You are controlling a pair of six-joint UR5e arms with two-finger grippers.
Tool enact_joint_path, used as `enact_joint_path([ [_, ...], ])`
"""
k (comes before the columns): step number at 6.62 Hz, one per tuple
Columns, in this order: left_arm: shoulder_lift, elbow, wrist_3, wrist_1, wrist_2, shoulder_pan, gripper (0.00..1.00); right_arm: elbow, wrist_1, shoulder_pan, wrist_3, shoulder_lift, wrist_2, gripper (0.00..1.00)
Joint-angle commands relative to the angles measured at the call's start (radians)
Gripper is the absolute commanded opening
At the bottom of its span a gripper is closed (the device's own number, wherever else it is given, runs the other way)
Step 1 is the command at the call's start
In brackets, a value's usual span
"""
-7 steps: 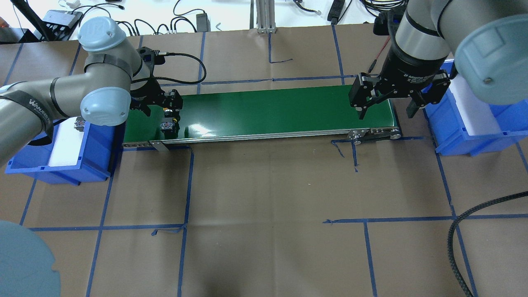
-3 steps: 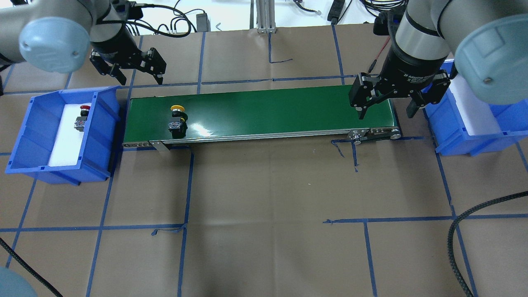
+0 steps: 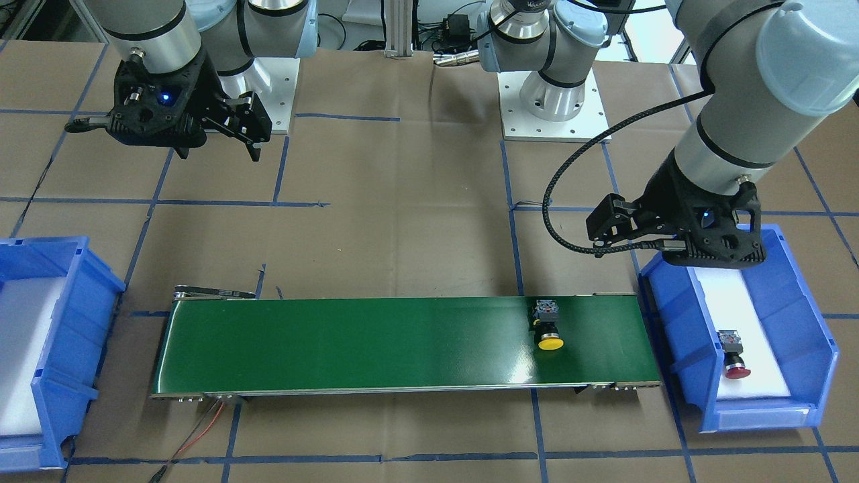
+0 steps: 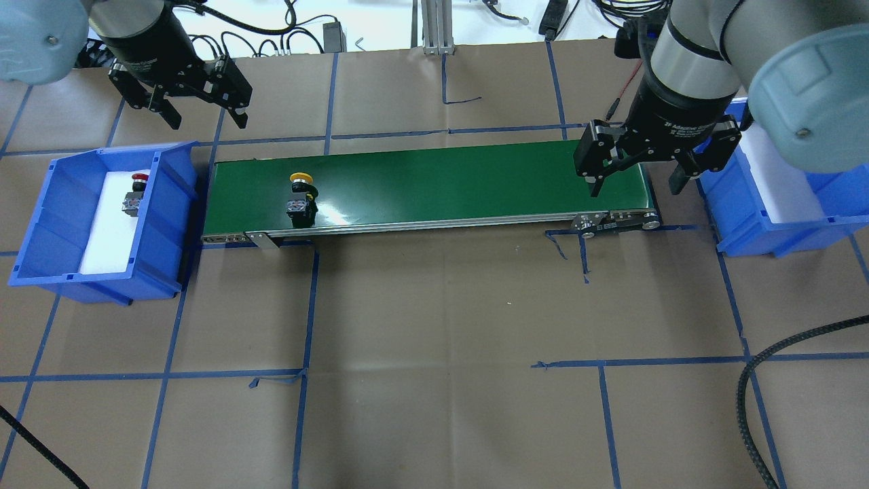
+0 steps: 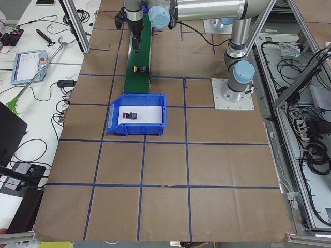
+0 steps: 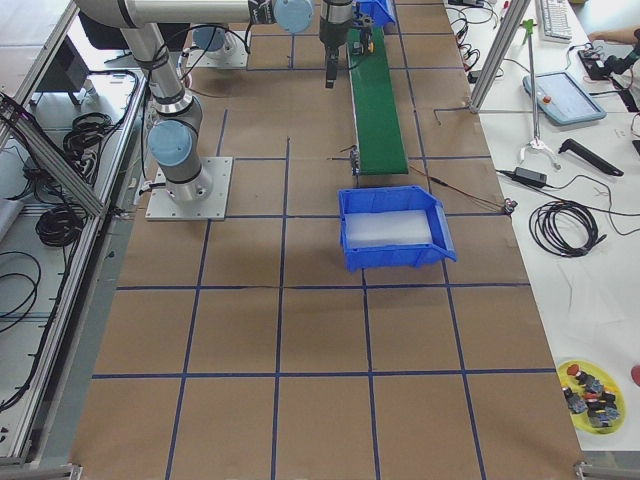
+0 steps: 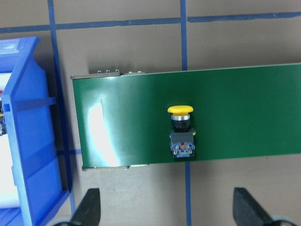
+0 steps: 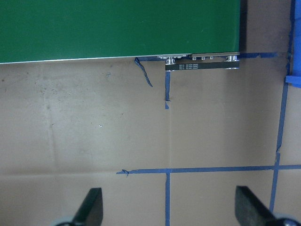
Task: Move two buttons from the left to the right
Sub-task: 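Move the left gripper back over the bin toward the red button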
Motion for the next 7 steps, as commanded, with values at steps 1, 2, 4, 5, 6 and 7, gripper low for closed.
enact_joint_path([
  [1, -0.002, -0.006, 0.032, -0.002, 0.003, 0.073, 1.00, 0.000, 0.000, 0.000, 0.000, 0.000, 0.000, 1.00],
  [2, -0.011, -0.006, 0.061, 0.001, 0.003, 0.113, 1.00, 0.000, 0.000, 0.000, 0.000, 0.000, 0.000, 1.00],
  [4, -0.027, -0.007, 0.176, 0.007, 0.005, 0.203, 1.00, 0.000, 0.000, 0.002, 0.000, 0.000, 0.001, 1.00],
  [5, -0.037, -0.007, 0.227, 0.010, 0.005, 0.263, 1.00, 0.000, 0.000, 0.002, 0.000, 0.000, 0.001, 1.00],
  [6, -0.053, -0.006, 0.288, 0.030, 0.003, 0.327, 1.00, 0.000, 0.000, 0.002, 0.000, 0.002, 0.001, 1.00],
  [7, -0.065, -0.006, 0.313, 0.039, 0.002, 0.372, 0.99, 0.000, 0.000, 0.002, 0.000, 0.002, 0.001, 1.00],
])
